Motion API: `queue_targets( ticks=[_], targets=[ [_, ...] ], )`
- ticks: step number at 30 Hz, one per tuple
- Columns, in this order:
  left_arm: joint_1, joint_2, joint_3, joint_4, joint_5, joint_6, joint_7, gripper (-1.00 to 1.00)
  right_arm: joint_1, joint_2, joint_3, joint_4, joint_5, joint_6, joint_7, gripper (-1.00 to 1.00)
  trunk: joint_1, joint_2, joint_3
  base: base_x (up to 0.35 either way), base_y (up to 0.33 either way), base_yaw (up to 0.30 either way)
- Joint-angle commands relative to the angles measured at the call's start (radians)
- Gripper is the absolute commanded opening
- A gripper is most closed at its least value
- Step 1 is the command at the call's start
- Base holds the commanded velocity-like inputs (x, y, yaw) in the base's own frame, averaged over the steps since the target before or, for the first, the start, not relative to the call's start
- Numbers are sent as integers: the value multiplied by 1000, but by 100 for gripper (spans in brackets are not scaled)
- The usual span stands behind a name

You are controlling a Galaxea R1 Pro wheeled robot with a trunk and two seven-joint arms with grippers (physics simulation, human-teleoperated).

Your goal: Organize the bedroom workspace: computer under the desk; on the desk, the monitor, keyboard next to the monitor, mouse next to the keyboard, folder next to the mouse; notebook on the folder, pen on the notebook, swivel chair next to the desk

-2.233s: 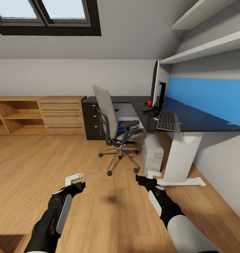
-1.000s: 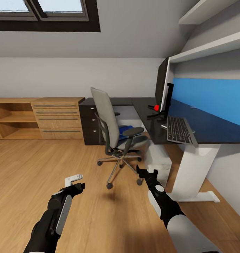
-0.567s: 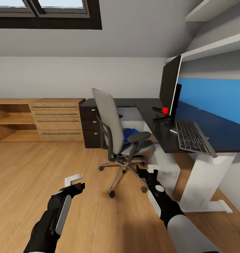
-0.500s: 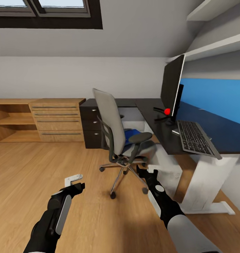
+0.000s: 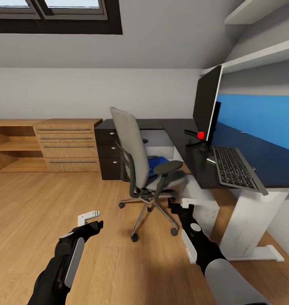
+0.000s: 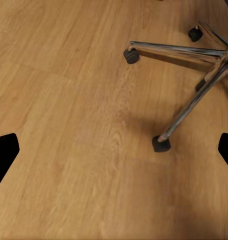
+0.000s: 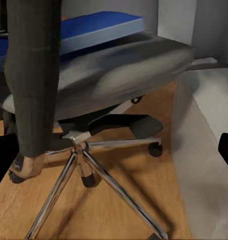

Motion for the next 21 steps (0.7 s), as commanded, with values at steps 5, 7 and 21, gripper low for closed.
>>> queue_targets(
  ticks=[5, 7, 21],
  targets=[
    [0, -1, 2, -2, 12, 5, 6, 100, -1, -3, 4, 1, -7, -5, -7, 100, 0, 0, -1, 0, -121, 0],
    [0, 0, 3, -2, 12, 5, 6, 100, -1, -3, 4, 0, -7, -5, -7, 100, 0, 0, -1, 87, -16, 0],
    [0, -1, 3, -2, 12, 5, 5, 100, -1, -29, 1, -2, -12, -12, -7, 100, 0, 0, -1, 81, -108, 0]
  ],
)
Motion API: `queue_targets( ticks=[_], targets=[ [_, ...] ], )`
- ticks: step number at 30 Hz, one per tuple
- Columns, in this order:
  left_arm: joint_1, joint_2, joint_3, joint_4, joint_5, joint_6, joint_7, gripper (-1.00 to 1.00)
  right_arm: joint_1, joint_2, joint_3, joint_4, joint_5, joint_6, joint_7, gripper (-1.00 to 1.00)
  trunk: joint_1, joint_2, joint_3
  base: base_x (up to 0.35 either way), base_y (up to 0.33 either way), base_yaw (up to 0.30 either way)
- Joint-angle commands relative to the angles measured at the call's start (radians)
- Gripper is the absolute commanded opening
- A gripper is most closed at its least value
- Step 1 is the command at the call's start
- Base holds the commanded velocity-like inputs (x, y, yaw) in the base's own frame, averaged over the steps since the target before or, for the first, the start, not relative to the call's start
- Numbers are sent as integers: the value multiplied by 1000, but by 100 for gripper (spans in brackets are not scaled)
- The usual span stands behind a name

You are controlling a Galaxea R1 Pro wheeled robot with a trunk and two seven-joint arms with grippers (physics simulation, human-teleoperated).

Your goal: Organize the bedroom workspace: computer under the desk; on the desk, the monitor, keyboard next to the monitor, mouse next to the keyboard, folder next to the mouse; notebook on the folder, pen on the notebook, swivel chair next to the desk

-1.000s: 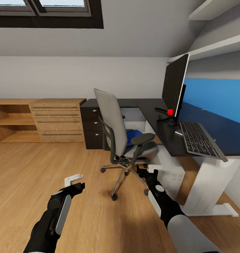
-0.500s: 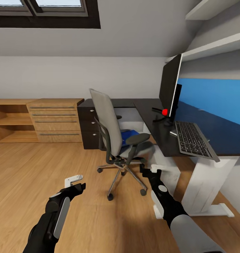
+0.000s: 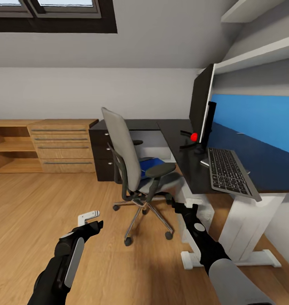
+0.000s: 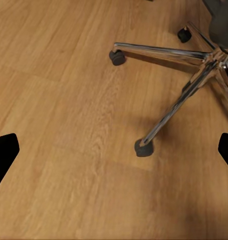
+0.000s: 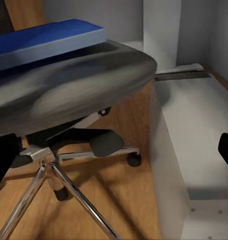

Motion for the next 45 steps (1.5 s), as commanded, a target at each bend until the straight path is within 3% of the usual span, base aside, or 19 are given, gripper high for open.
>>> queue_targets(
  ticks=[1, 25, 45],
  targets=[
    [-1, -1, 1, -1, 11, 4, 7, 100, -1, -1, 4, 1, -7, -4, -5, 100, 0, 0, -1, 1, -37, 0],
    [-1, 1, 2, 0, 11, 5, 7, 100, -1, -1, 4, -1, -7, -4, -5, 100, 0, 0, -1, 118, 33, 0],
    [-1, 1, 2, 0, 11, 5, 7, 100, -1, 1, 4, -1, -7, -4, -5, 100, 0, 0, -1, 8, 28, 52]
  ],
)
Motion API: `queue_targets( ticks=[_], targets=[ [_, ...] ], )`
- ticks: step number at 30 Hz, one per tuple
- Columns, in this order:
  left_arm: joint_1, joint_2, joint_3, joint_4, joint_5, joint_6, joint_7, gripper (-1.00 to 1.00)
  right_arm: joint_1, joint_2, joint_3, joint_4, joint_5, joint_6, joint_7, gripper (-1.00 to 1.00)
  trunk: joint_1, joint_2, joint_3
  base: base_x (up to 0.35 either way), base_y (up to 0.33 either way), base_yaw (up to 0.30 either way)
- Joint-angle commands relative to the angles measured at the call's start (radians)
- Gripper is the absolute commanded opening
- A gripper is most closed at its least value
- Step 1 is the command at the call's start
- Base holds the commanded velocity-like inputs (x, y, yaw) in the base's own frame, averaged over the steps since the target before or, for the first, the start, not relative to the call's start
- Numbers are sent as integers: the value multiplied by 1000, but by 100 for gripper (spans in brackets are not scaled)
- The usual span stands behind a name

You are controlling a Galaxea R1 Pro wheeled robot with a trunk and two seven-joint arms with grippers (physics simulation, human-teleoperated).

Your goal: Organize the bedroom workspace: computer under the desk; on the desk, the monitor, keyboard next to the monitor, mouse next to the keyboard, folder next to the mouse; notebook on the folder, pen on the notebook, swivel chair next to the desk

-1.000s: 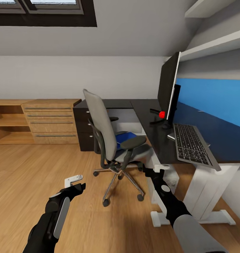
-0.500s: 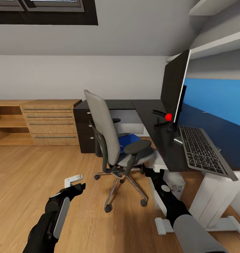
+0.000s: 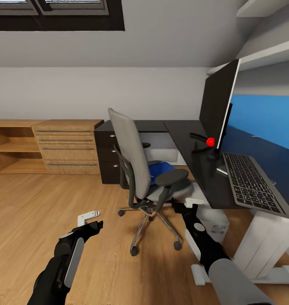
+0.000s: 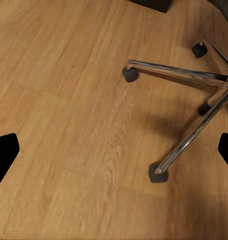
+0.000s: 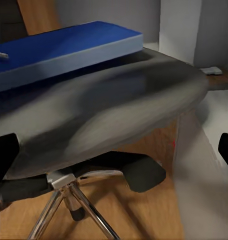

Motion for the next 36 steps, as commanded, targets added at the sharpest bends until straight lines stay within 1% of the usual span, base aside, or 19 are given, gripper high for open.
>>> queue_targets(
  ticks=[1, 36],
  targets=[
    [-1, -1, 1, -1, 10, 4, 7, 100, -1, -1, 4, 1, -7, -4, -5, 100, 0, 0, -1, 0, 2, 253],
    [-1, -1, 1, 0, 10, 3, 7, 100, -1, 3, 5, 1, -7, -4, -5, 100, 0, 0, -1, 0, 0, 218]
  ],
)
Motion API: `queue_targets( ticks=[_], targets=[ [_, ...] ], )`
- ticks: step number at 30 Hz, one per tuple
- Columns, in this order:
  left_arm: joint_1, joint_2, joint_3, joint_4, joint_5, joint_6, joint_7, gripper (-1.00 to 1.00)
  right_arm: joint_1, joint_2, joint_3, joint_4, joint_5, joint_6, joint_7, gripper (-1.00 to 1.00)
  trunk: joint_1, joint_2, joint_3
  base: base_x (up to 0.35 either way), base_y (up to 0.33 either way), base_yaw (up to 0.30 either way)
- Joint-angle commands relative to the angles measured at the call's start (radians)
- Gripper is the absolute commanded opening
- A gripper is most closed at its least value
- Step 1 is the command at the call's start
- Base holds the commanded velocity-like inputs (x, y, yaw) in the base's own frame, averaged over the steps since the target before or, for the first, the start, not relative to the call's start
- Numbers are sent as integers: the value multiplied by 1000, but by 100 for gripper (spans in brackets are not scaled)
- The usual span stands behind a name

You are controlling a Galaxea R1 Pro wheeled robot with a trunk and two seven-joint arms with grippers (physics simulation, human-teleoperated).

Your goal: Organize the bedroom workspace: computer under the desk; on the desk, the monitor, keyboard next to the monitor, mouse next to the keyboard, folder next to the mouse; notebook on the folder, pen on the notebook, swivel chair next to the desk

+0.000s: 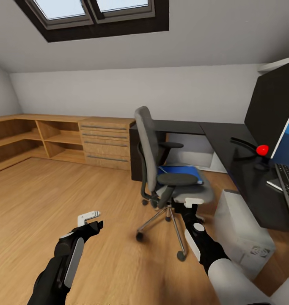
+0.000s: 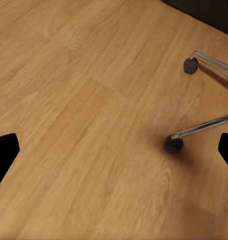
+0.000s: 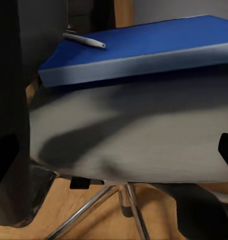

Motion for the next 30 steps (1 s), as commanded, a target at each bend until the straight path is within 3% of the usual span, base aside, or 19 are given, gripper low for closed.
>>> queue_targets(
  ticks=[1, 14, 30],
  targets=[
    [-1, -1, 1, -1, 10, 4, 7, 100, -1, 0, 4, 0, -7, -3, -5, 100, 0, 0, -1, 0, 0, 261],
    [-1, -1, 1, -1, 10, 4, 7, 100, -1, 1, 4, -1, -11, -3, -1, 100, 0, 0, -1, 0, 0, 58],
    [-1, -1, 1, 2, 10, 4, 7, 100, -1, 3, 5, -1, -11, -3, -3, 100, 0, 0, -1, 0, 0, 258]
  ],
)
